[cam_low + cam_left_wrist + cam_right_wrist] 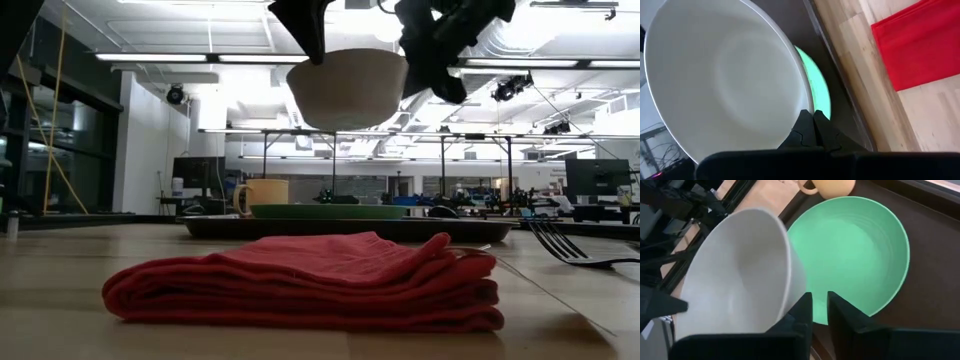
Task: Set up tray
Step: Put the gray bowl on top of the green plate to the bottom of the yellow mug
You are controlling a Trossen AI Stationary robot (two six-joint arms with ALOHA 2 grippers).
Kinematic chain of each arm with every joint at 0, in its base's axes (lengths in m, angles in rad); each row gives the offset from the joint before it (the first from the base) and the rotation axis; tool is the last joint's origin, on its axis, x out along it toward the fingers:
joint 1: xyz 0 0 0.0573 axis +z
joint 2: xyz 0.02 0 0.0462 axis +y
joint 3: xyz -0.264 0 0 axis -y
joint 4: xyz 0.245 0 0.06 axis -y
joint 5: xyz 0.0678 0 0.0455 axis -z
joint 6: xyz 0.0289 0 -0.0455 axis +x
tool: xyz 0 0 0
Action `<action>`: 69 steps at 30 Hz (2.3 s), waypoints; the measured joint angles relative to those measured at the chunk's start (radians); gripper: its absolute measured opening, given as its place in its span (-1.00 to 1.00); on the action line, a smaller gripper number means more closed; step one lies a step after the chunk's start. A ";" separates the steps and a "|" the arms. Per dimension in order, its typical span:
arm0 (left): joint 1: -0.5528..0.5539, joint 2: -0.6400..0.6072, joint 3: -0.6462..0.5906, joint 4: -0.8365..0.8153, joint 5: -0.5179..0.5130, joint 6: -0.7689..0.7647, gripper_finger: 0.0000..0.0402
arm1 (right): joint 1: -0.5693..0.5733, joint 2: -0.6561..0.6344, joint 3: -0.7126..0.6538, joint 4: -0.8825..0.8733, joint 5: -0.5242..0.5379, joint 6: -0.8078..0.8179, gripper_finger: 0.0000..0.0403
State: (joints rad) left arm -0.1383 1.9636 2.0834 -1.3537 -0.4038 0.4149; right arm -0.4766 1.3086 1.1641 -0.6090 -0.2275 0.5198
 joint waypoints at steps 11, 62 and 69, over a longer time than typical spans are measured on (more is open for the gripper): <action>0.001 0.017 0.000 0.003 0.010 0.009 -0.97 | -0.041 0.000 0.000 0.000 -0.111 0.007 -0.53; 0.023 0.083 0.008 0.075 0.014 0.130 -0.98 | -0.027 0.126 0.000 -0.082 -0.014 -0.037 -0.58; 0.023 0.083 0.008 0.086 0.020 0.130 -0.98 | -0.026 0.126 0.000 -0.075 -0.013 -0.071 -0.93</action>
State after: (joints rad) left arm -0.1150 2.0463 2.0911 -1.2680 -0.3836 0.5453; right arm -0.5030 1.4349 1.1641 -0.6842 -0.2409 0.4483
